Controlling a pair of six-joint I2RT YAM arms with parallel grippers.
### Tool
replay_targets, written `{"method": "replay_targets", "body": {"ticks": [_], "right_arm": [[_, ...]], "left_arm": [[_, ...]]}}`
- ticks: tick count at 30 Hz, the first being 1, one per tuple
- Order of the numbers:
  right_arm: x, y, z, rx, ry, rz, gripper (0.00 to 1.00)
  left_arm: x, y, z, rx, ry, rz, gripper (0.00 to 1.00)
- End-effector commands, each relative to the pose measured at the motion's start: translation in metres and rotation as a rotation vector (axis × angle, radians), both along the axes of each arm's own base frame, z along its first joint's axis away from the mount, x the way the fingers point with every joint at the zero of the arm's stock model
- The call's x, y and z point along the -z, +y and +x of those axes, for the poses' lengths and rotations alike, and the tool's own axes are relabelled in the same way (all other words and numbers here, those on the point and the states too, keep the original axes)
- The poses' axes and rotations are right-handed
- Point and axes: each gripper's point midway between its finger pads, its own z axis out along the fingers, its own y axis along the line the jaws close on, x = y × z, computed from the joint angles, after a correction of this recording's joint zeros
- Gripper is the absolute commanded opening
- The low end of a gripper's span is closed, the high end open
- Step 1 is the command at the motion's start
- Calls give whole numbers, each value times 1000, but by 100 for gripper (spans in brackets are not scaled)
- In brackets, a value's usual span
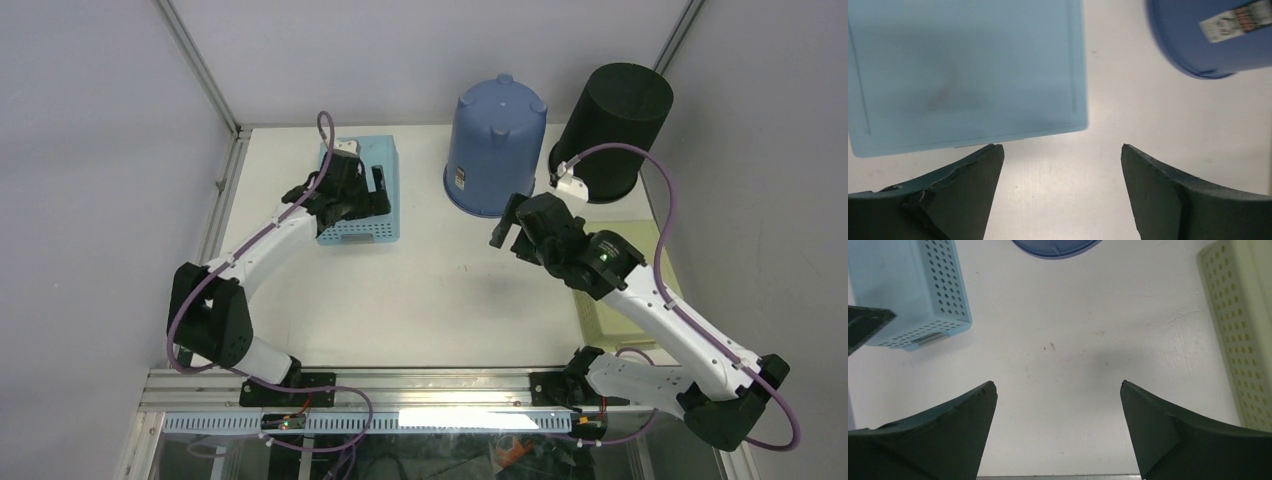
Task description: Turn the large container upside down
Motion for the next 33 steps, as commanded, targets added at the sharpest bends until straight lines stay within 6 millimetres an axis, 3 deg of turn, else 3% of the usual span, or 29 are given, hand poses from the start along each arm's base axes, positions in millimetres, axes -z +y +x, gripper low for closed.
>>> {"method": "replay_targets", "body": {"ticks": [1,3,7,12,15,18,33], "right_arm": [[-29,-34,7,139,-34,-124,99],[-43,-47,9,174,-49,-187,99],[-78,-75,12,254,-133,-279,99],[-110,-99,10,320,-266,-295,99],[-109,-105,8,342,-313,-255,99],[-98,-96,10,318,-336,-187,99],[-93,-85,17,305,-327,-166,98]], "left_arm": [[-88,-25,-7,147,-161,-122,94],[-108,-21,-20,167,-195,-134,98],[-135,-8,-44,182,-277,-138,99],[-146,16,-58,111,-349,-112,99],[-136,23,-59,63,-345,-105,99],[-130,23,-58,38,-329,-121,99],[-142,25,-51,16,-387,-127,99]]}}
